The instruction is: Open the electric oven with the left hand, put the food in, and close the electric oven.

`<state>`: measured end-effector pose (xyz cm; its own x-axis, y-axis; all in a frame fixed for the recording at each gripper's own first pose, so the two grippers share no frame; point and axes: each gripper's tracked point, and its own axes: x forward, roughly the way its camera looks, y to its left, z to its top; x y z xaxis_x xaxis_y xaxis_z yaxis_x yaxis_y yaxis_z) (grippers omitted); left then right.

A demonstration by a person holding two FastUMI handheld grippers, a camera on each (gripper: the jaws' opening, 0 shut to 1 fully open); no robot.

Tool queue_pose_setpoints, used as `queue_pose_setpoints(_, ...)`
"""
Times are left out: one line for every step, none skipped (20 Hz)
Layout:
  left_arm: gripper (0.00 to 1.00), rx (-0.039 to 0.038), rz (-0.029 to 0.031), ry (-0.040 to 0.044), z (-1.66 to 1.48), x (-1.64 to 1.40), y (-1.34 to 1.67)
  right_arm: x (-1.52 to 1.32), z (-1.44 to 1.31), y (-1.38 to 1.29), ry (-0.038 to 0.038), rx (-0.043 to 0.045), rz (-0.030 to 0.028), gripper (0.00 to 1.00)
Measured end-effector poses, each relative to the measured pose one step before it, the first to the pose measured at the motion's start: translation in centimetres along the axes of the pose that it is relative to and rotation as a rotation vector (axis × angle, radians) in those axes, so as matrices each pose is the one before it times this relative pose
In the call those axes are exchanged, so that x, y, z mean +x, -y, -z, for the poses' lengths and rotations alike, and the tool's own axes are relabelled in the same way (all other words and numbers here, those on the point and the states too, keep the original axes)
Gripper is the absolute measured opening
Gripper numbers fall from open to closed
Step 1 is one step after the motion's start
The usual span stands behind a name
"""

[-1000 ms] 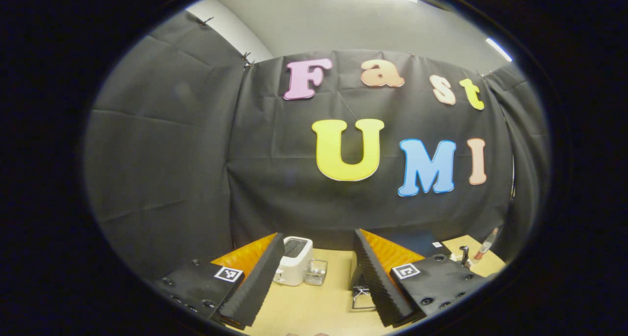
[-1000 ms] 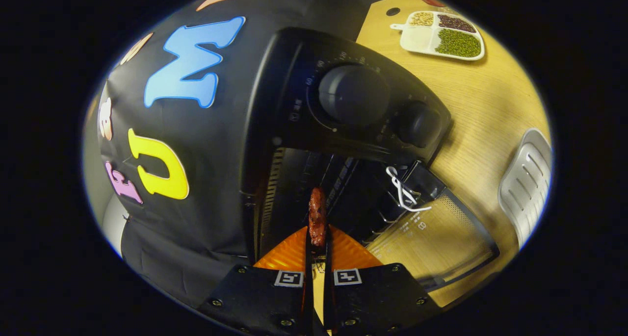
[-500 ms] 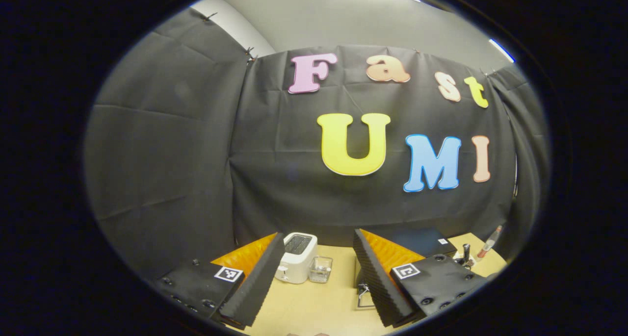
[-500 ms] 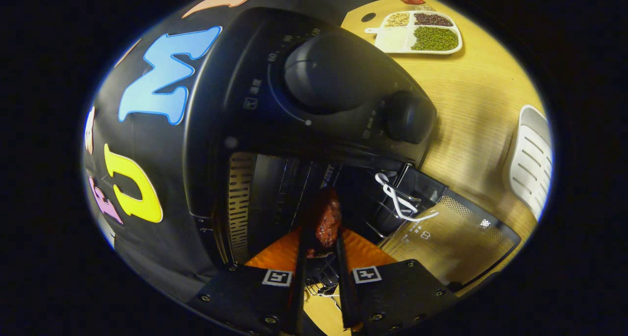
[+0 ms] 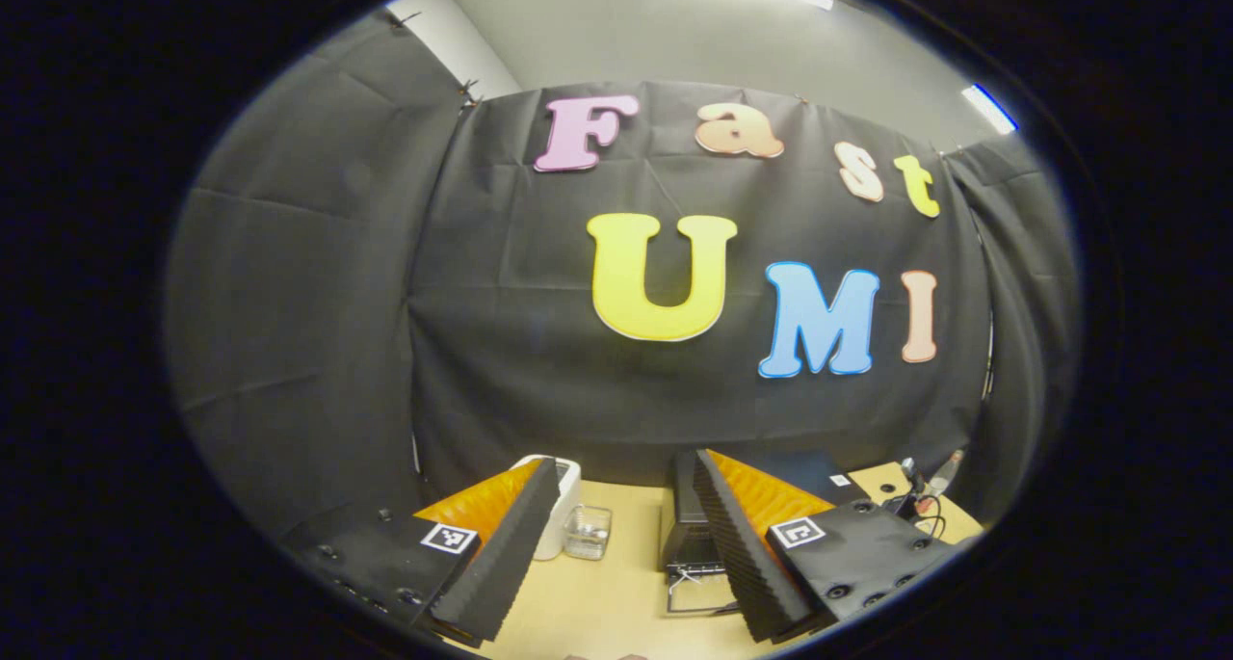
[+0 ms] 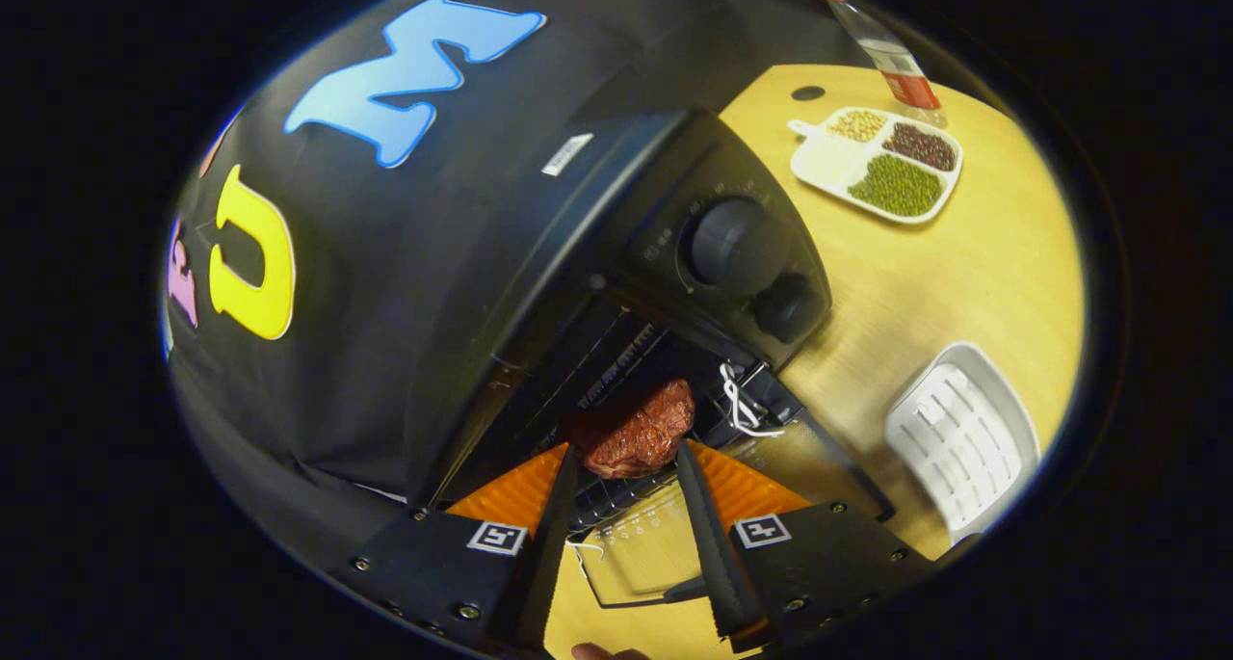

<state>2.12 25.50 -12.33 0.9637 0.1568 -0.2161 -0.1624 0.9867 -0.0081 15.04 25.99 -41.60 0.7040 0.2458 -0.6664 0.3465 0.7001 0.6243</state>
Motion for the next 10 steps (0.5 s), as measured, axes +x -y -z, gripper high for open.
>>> queue_pose_setpoints(0.99,0.00386,0.02015,0.00226,-0.144,0.182,0.843,-1.341,-0.884,-0.055,0.02694,-0.04804,-0.00098,0.64)
queue_pose_setpoints(0.99,0.00440,0.01925,0.00280,-0.093,0.312,0.709,-1.282,-0.915,0.082,0.02588,-0.05112,0.00821,0.63)
queue_pose_setpoints(0.99,0.00203,0.01850,-0.00011,-0.059,0.290,0.654,-1.502,-1.100,-0.071,0.03547,-0.05258,0.00122,0.64)
queue_pose_setpoints(0.99,-0.00062,0.01672,-0.00106,0.229,0.181,0.531,-1.427,-1.312,-0.052,0.04124,-0.04974,-0.00264,0.64)
queue_pose_setpoints(0.99,-0.00332,0.01535,0.00116,-0.038,0.251,0.561,-1.233,-1.302,0.143,0.03777,-0.04738,0.00340,0.64)
queue_pose_setpoints(0.99,-0.00439,0.01594,-0.00015,-0.107,0.318,0.644,-1.496,-1.463,0.236,0.04686,-0.05284,0.00585,0.64)
queue_pose_setpoints(0.99,-0.00404,0.01399,-0.00056,0.112,0.134,0.595,-1.481,-1.646,0.394,0.04832,-0.04866,0.00953,0.64)
queue_pose_setpoints(0.99,-0.00271,0.01521,-0.00054,0.128,0.105,0.471,-1.412,-1.518,0.328,0.05055,-0.04603,0.00955,0.64)
queue_pose_setpoints(0.99,-0.00139,0.01342,0.00055,0.069,0.213,0.572,-1.178,-1.529,0.289,0.04579,-0.04612,0.00699,0.64)
queue_pose_setpoints(0.99,-0.00131,0.01255,0.00147,-0.029,0.337,0.481,-1.294,-1.073,0.155,0.02558,-0.04230,0.00149,0.63)
